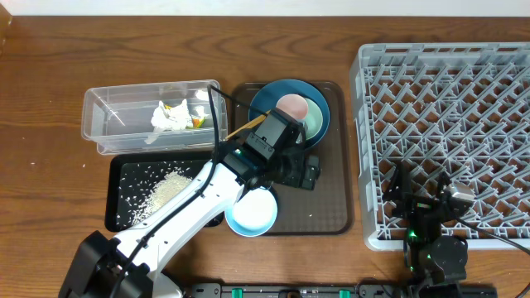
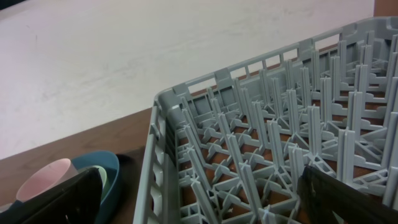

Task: Sort waste into correct bins and load items into the dishwasher rack
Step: 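Move the left gripper over the pink cup on the green bowl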

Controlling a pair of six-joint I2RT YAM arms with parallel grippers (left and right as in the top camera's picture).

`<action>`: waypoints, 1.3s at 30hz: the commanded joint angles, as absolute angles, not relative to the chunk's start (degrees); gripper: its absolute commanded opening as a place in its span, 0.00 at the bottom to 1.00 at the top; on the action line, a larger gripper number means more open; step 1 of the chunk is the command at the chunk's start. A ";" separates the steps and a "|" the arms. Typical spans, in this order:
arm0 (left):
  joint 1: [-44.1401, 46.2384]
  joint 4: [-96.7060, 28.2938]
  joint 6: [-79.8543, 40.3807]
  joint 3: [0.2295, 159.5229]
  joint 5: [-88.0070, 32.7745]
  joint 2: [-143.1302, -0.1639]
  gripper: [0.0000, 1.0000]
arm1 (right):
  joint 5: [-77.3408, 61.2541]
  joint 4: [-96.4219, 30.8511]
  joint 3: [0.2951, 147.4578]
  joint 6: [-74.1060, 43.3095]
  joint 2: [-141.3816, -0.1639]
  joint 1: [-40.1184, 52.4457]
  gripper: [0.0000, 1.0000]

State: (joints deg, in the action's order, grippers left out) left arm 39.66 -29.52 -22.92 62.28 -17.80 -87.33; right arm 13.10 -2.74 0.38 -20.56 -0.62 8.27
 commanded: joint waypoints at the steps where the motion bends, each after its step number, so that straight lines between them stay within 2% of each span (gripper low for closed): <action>1: 39.72 -27.24 -23.22 61.98 -13.67 -87.35 0.98 | 13.72 -2.98 0.32 -20.27 -0.38 7.94 0.99; 17: 39.42 -16.29 -23.31 61.98 7.20 -87.55 0.98 | 13.72 -2.98 0.32 -20.27 -0.56 7.94 0.99; 22: 37.50 -13.91 -26.72 61.98 7.11 -87.77 0.98 | 13.72 -2.98 0.32 -20.27 -1.85 7.94 0.99; 28: 34.52 -11.84 -29.91 62.00 5.52 -87.77 0.87 | 13.72 -2.98 0.32 -20.27 -1.85 7.94 0.99; 39: 31.29 -14.72 -29.91 64.53 -8.51 -88.71 0.79 | 13.72 -2.98 0.32 -20.27 -1.87 7.94 0.99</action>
